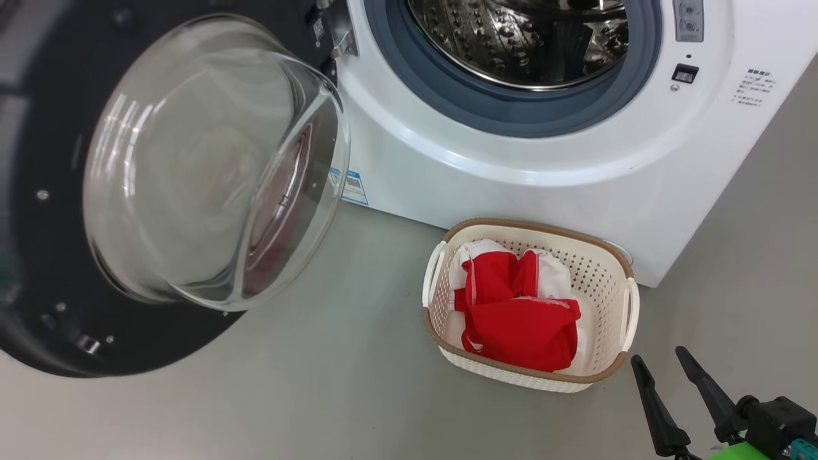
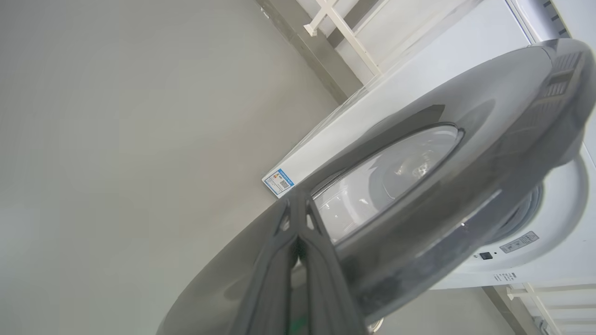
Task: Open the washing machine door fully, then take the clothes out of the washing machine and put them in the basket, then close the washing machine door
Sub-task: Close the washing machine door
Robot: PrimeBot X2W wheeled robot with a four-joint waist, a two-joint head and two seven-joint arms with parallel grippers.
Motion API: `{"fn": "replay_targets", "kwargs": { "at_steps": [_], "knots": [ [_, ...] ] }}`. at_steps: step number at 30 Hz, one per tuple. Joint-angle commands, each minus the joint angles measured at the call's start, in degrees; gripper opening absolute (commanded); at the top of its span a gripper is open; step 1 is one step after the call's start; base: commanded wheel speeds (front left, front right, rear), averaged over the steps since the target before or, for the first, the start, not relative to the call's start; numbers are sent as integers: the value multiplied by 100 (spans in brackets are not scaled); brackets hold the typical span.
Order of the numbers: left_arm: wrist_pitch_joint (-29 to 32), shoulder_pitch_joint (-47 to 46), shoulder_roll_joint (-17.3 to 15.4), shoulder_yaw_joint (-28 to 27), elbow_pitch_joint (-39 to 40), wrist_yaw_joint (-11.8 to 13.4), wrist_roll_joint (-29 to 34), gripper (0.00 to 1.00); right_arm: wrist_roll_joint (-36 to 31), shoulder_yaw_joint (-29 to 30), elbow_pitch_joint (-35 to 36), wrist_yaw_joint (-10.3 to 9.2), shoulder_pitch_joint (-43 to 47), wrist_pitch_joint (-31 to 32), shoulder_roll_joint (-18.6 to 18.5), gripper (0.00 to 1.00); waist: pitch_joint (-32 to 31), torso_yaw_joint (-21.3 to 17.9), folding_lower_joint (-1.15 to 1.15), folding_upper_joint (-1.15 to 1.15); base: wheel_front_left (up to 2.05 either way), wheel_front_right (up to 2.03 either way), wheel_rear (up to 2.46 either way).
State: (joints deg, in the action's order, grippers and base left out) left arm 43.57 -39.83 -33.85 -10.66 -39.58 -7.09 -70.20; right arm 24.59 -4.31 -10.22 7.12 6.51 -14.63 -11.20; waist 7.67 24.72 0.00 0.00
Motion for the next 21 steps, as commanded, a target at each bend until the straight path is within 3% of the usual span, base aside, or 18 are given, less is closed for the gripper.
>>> {"fn": "replay_targets", "kwargs": {
  "at_steps": [1,21],
  "knots": [
    [112,52,-355,-78,203,-39,-58,0,-58,-90,147,36,-99,-37,-85,100,-51,-6,0,0,0,0,0],
    [1086,897,-405,158,1958,-39,-805,0,-115,-1,173,36,74,-37,16,100,-401,-120,0,0,0,0,0]
  ]
}}
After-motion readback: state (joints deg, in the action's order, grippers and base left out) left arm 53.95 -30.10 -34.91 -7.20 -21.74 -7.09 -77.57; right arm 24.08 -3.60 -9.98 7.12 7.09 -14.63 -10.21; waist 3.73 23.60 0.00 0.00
